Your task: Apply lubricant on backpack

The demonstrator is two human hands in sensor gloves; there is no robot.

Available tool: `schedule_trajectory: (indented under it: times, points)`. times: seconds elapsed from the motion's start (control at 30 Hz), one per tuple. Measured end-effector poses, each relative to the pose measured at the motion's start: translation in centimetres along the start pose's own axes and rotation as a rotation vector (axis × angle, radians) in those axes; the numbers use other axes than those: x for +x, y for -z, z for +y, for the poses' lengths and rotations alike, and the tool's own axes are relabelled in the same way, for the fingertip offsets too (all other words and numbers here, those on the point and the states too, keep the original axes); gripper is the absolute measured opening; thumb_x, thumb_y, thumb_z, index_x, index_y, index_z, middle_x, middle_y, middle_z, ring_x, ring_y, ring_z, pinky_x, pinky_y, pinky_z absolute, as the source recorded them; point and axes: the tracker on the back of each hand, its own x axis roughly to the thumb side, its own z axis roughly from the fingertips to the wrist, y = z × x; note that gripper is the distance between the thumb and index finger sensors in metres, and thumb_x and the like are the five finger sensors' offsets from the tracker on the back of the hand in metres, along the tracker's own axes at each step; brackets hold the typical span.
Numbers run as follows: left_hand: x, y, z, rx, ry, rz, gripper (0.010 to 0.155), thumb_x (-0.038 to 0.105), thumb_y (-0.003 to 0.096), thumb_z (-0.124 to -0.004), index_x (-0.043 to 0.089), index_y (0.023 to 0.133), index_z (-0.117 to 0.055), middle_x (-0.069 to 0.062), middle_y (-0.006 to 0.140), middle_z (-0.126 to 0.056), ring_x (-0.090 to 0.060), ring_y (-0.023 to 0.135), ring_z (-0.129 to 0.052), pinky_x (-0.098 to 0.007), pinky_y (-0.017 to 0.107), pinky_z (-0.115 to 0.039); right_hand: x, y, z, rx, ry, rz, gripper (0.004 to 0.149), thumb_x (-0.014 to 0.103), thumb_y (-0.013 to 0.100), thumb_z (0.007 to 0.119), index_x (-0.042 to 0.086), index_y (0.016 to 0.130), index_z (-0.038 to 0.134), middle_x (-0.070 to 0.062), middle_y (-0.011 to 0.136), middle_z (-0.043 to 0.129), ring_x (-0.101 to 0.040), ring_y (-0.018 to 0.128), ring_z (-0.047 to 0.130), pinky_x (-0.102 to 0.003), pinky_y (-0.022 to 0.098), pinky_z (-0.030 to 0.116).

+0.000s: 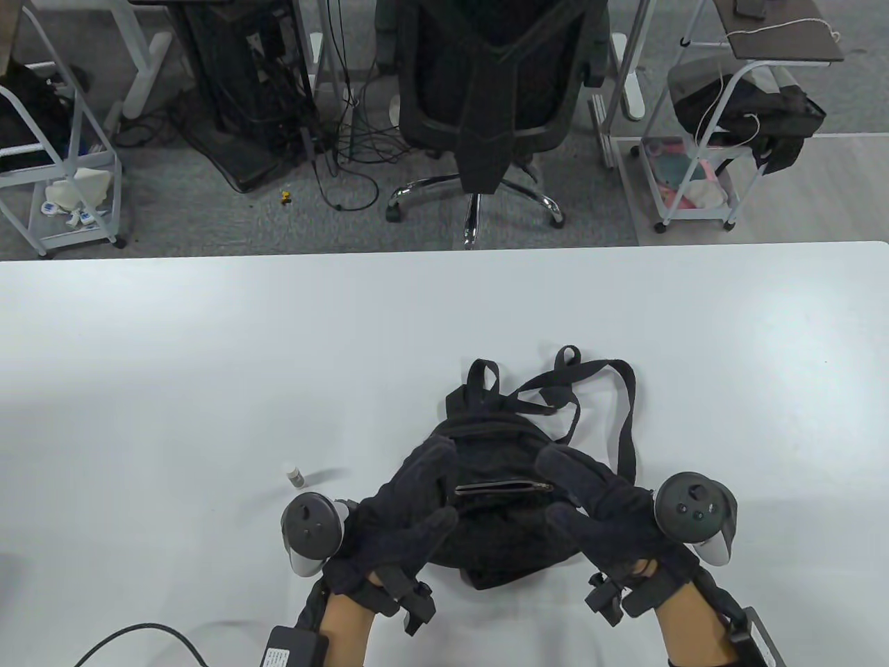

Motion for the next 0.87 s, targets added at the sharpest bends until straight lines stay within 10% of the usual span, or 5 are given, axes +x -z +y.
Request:
schedule_trajectory:
  times: [0.87]
  points:
    - [-0.1, 0.2, -0.8, -0.029, 0.023, -0.002, 0.075, 0.058, 0.0482, -0.077, 0.02, 0.11, -0.059, -0.013, 0.116, -0.054, -0.043, 0.104, -0.067, -0.065, 0.074, -0.053, 0.4, -0.4, 0.4, 0.021, -0.024, -0.051, 0.066, 0.062, 0.044, 0.078, 0.039, 0.103, 0.061, 0.0, 0.109, 0.063, -0.031, 0.1, 0.075, -0.06, 0.07, 0.059]
